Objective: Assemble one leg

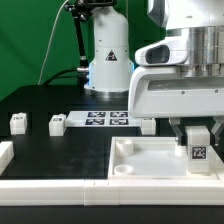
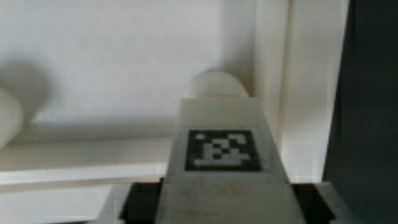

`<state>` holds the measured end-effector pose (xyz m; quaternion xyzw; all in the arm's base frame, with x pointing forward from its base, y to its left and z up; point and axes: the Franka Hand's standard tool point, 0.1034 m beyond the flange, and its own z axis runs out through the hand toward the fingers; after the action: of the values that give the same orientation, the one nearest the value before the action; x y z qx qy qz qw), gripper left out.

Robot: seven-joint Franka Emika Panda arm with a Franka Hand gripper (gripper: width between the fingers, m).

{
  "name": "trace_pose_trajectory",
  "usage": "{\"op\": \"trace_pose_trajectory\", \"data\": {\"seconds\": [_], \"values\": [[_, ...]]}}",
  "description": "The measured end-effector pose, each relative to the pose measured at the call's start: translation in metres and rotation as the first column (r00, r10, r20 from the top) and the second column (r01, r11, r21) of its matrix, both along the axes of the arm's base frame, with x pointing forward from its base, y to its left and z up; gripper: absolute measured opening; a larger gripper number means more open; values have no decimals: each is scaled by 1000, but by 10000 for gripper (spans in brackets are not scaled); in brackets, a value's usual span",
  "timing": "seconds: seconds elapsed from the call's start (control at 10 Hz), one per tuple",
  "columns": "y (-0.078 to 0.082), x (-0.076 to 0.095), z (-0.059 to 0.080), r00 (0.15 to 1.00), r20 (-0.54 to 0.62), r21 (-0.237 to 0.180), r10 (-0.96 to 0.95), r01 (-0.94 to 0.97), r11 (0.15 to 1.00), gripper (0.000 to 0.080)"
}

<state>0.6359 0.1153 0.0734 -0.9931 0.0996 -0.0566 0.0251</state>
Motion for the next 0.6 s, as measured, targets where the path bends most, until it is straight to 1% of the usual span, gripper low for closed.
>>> {"op": "trace_pose_trajectory", "data": {"seconds": [0.1, 0.3, 0.4, 0.5, 0.6], "values": [[1, 0, 0, 996, -5, 11, -88, 88, 996, 293], [4, -3, -2, 936, -24, 43, -353, 353, 935, 293], [4, -4, -3, 885, -33, 60, -465, 466, 883, 293], [4, -4, -3, 850, -42, 68, -526, 527, 847, 293], [5, -5, -4, 761, -56, 87, -646, 648, 757, 293]]}}
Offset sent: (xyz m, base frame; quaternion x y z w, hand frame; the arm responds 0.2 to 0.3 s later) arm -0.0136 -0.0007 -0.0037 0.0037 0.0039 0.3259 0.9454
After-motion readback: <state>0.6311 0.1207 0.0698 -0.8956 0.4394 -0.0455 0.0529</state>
